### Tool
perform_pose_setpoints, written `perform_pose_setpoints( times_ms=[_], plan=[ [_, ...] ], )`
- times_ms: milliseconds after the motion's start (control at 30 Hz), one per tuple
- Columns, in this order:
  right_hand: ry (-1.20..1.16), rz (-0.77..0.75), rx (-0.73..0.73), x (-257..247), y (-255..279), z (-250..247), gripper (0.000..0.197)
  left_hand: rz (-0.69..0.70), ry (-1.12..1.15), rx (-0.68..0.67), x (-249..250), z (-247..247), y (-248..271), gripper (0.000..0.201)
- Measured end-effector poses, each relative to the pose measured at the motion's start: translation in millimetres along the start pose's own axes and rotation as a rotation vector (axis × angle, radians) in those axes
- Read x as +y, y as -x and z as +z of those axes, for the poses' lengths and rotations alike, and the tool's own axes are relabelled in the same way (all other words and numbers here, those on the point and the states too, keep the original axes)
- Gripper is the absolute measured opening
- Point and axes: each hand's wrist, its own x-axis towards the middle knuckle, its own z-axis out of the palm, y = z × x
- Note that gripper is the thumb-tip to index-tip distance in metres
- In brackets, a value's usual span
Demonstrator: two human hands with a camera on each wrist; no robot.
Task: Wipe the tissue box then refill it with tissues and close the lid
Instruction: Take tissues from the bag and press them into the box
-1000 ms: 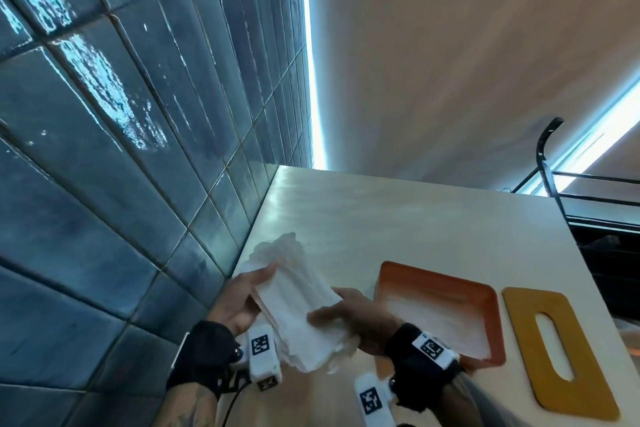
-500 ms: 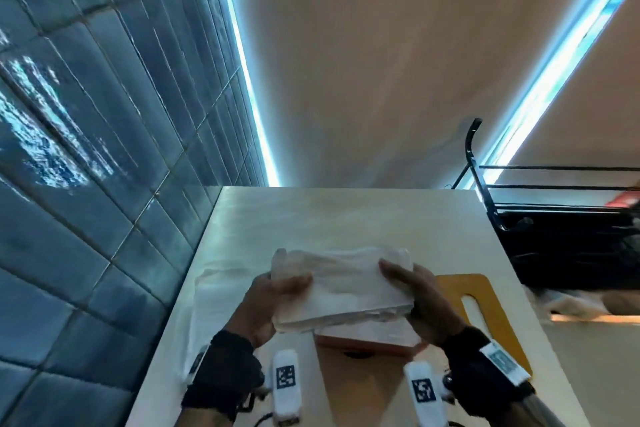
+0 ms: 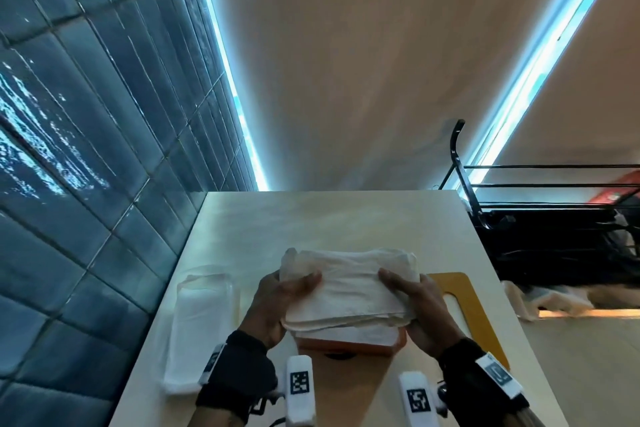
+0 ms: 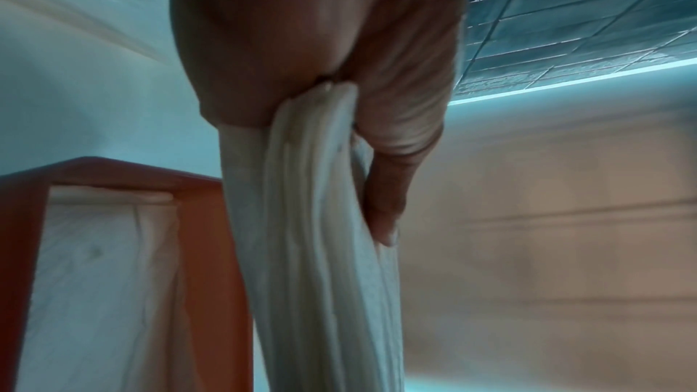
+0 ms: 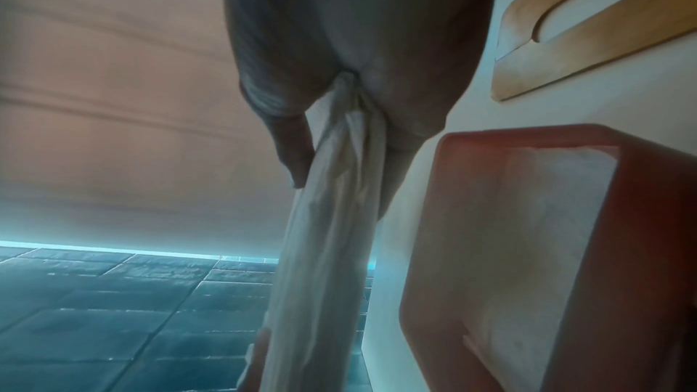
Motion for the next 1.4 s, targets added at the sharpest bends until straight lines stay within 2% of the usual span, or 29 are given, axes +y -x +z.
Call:
perform_pose_setpoints(
  times_ms=[100, 200, 300, 400, 533, 700, 833, 1100, 1200, 1300, 1367, 1400],
  plan=[
    [-0.115, 0.114, -0.100, 3, -1, -7, 0.036, -0.028, 0.028, -0.033, -2, 0, -1, 0.050],
    [-0.136, 0.144, -0.104, 8, -5, -15, 0.040, -0.031, 0.042, -0.041, -3, -1, -3, 0.051],
    [-0.030, 0.051, -0.011, 11, -9, -16, 0.044, 0.050, -0.123, 0.111, -5, 2, -8, 0.055],
    [0.109, -0.070, 0.126, 16, -10, -9, 0.039, 0.121, -0.338, 0.237, -11, 7, -14, 0.045],
    [0.498, -0.215, 0.370, 26, -15, -8, 0.034, 0.064, -0.434, 0.228, -18, 6, -25, 0.042],
    [0.764, -0.262, 0.421, 43, -25, -23, 0.041, 0.117, -0.880, 0.292, -25, 7, -36, 0.034],
    [0.979, -0.291, 0.412, 58, -31, -27, 0.043, 0.146, -1.153, 0.266, -27, 17, -40, 0.035],
    [1.355, -0.209, 0.267, 58, -39, -14, 0.032, 0.144, -1.471, 0.230, -39, 30, -57, 0.032],
    [1.514, -0.204, 0.222, 53, -37, -6, 0.038, 0.167, -1.543, 0.235, -43, 31, -58, 0.039],
    [1.743, -0.370, 0.205, 48, -34, 3, 0.046, 0.321, -1.657, 0.277, -47, 32, -52, 0.047],
    [1.795, -0.319, 0.143, 45, -33, 11, 0.036, 0.406, -1.713, 0.268, -50, 35, -48, 0.047],
    [1.793, -0.232, 0.108, 46, -34, 13, 0.034, 0.391, -1.713, 0.238, -53, 37, -47, 0.046]
  ],
)
